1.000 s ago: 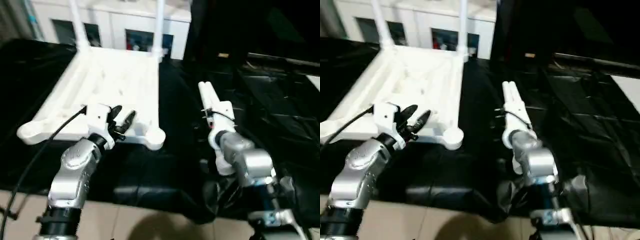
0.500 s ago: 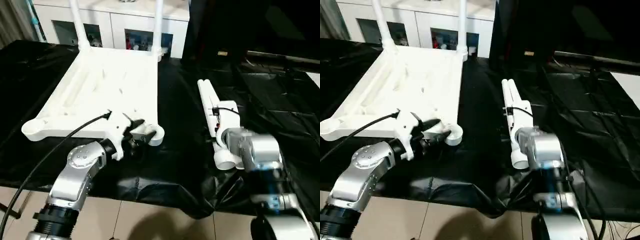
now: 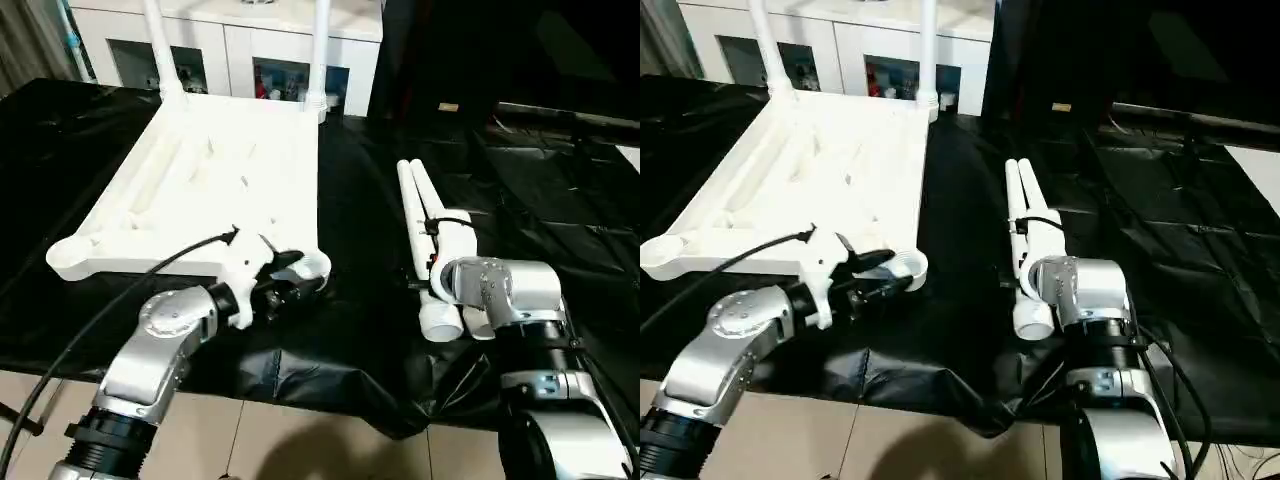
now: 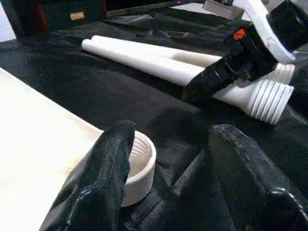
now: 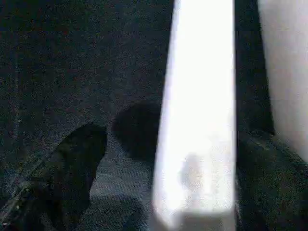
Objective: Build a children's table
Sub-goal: Pick table leg
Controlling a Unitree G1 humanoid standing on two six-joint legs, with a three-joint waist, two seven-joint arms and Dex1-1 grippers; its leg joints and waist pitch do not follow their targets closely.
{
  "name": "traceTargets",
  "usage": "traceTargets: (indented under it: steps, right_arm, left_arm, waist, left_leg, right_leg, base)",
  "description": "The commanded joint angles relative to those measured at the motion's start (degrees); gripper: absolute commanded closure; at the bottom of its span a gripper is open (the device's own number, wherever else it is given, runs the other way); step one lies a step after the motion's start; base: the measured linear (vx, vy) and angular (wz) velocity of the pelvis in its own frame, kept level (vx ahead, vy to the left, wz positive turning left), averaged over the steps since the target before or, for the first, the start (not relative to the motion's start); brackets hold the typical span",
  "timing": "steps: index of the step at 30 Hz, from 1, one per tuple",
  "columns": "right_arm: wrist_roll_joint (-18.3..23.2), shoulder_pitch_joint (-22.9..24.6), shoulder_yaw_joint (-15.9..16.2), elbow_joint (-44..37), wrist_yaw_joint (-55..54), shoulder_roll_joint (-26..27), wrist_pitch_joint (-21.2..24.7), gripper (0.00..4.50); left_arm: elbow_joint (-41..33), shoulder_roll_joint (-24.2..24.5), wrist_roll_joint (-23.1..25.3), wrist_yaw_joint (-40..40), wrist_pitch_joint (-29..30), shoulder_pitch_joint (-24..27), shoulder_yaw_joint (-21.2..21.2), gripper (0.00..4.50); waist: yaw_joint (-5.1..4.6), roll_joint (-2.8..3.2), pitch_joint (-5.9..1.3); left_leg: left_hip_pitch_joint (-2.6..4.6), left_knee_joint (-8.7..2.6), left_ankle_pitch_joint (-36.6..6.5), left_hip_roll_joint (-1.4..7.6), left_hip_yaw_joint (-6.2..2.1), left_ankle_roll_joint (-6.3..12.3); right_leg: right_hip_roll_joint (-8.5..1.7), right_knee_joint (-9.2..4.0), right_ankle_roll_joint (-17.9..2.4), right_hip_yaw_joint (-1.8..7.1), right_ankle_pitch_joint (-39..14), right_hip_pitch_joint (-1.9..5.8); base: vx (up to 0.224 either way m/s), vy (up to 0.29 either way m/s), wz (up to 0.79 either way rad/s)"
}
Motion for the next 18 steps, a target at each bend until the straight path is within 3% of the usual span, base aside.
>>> traceTargets:
  steps: [1, 17, 18]
  right_arm:
    - [0.24, -1.16, -0.86, 1.21, 0.31, -0.26, 0.23, 0.00]
    - [0.68, -2.13, -0.51, 6.67, 0.97, -0.12, -1.87, 1.26]
    - [0.71, -2.22, -0.53, 7.04, 0.99, -0.07, -2.16, 1.39]
  left_arm:
    - [-0.14, -0.19, 0.57, -0.33, 0.14, -0.26, -0.92, 1.59]
    - [-0.62, 0.95, 0.48, -3.68, 1.30, 0.32, -3.45, 1.50]
    - [-0.97, 1.28, 0.15, -4.32, 2.12, 0.55, -3.69, 1.32]
  waist:
    - [0.19, 0.15, -3.29]
    - [0.13, 0.11, -3.10]
    - [0.10, 0.07, -3.07]
  left_leg:
    - [-0.41, -4.52, -1.54, 2.46, -0.35, -1.50]
    - [-0.36, -4.72, -3.22, 2.62, -0.18, -2.01]
    - [-0.35, -4.69, -3.41, 2.55, -0.10, -1.98]
  right_leg:
    - [-4.82, -4.12, -11.42, 2.80, -1.48, 2.81]
    - [-4.89, -4.47, -10.71, 2.80, -5.22, 2.43]
    - [-4.90, -4.55, -10.74, 2.85, -5.52, 2.39]
  base:
    - [0.000, 0.000, 0.00]
    - [0.000, 0.000, 0.00]
    - [0.000, 0.000, 0.00]
